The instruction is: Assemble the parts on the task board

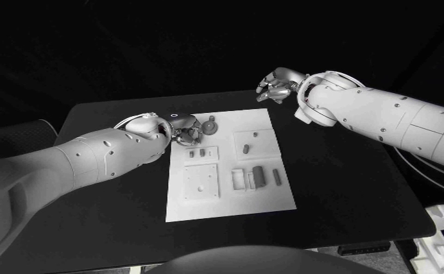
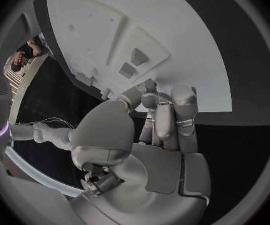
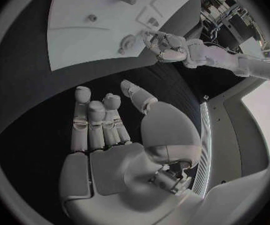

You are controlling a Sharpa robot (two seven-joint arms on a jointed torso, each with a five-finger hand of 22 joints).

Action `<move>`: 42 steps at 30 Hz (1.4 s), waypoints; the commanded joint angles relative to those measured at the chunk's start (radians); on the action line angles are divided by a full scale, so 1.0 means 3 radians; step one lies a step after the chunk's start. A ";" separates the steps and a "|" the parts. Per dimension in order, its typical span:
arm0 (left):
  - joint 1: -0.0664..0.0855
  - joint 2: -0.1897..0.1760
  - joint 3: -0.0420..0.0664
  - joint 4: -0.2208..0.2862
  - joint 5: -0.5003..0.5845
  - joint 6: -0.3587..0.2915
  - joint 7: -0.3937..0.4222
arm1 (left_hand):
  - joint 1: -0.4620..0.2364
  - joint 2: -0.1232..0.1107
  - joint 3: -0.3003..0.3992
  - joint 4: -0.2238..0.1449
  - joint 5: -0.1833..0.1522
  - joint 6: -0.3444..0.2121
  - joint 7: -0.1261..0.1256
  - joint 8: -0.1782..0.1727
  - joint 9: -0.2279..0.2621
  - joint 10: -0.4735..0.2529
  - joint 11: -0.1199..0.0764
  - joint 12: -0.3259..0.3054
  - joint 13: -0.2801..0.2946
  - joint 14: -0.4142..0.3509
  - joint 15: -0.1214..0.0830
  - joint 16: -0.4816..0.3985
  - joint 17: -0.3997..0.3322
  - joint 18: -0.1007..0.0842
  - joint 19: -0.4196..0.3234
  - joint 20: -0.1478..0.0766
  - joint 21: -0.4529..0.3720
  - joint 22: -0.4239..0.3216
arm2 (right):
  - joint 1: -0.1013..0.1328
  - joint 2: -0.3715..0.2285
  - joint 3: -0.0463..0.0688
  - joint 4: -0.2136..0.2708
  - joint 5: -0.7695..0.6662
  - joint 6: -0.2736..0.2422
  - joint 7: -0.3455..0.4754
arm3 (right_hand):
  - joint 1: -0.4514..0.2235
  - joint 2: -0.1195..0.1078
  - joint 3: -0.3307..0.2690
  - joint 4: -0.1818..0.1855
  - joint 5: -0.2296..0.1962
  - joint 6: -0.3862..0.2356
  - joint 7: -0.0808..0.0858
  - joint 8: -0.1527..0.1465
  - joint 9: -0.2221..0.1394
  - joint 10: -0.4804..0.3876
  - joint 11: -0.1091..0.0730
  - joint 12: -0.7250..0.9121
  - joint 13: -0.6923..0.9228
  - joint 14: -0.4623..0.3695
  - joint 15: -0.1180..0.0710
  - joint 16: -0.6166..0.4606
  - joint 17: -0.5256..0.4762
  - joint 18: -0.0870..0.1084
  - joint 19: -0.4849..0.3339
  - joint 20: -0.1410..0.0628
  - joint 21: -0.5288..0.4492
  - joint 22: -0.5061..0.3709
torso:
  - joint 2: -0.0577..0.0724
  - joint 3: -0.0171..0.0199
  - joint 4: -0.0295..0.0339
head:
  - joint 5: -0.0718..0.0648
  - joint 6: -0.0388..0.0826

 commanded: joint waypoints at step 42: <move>-0.0001 0.0061 -0.0009 -0.0052 0.0030 -0.0028 0.0012 | -0.0052 -0.0030 0.0010 -0.0012 -0.0020 0.0422 0.0110 -0.0103 0.0017 -0.0022 0.0043 -0.0022 0.0009 0.0020 0.0037 0.0000 -0.0002 0.0278 0.0000 -0.0025 0.0003 0.0042 | 0.0001 0.0001 0.0000 0.0003 -0.0005 0.0008 0.0023 | -0.0030 -0.0001 0.0020 0.0007 0.0007 -0.0005 0.0022 0.0016 -0.0004 -0.0019 0.0005 0.0018 -0.0004 -0.0004 -0.0028 0.0011 -0.0006 0.0036 0.0005 -0.0006 -0.0015 0.0042 | 0.0000 0.0000 0.0000 | 0.0004 0.0004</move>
